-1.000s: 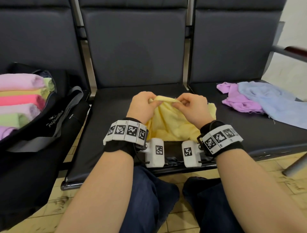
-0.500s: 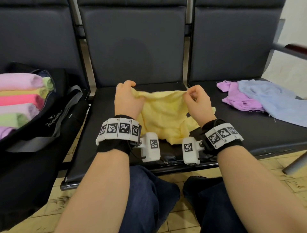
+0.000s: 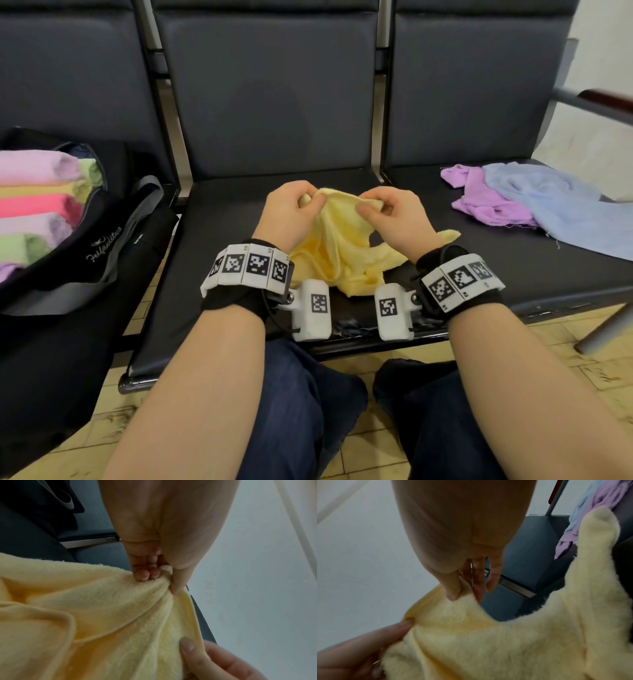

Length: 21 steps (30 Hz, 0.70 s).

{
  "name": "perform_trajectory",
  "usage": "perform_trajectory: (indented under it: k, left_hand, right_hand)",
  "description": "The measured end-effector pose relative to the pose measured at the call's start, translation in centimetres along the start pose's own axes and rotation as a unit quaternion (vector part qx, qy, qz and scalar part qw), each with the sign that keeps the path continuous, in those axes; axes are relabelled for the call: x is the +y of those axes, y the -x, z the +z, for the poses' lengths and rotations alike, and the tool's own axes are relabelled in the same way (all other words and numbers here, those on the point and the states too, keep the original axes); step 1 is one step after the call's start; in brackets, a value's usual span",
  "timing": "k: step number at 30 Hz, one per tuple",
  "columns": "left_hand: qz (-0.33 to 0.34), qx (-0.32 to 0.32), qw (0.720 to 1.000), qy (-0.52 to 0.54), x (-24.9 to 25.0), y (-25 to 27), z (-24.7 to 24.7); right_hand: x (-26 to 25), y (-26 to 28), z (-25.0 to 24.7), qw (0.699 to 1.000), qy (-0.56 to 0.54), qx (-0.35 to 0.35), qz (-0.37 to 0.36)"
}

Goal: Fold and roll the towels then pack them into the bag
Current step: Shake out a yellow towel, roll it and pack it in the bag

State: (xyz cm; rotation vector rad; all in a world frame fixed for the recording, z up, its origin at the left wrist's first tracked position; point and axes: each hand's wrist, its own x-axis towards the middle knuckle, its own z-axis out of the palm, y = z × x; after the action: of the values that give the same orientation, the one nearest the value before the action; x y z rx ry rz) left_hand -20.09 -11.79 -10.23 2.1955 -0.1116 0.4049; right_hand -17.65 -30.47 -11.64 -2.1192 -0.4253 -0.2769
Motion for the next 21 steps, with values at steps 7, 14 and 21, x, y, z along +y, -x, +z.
perform_trajectory:
  k: [7, 14, 21]
  left_hand:
    - [-0.095, 0.214, 0.961, 0.147, -1.1, -0.7, -1.2]
    - [-0.083, 0.397, 0.893, 0.194, -2.3, -0.3, -3.1]
    - [-0.062, 0.154, 0.985, 0.043, -0.6, -0.1, -0.7]
  right_hand:
    - [-0.1, -0.6, -0.9, 0.963, -0.156, 0.187, 0.113]
    - [-0.6, -0.4, -1.6, 0.911, -0.296, 0.252, 0.138]
    - [-0.9, 0.1, 0.0, 0.971, -0.218, -0.035, 0.088]
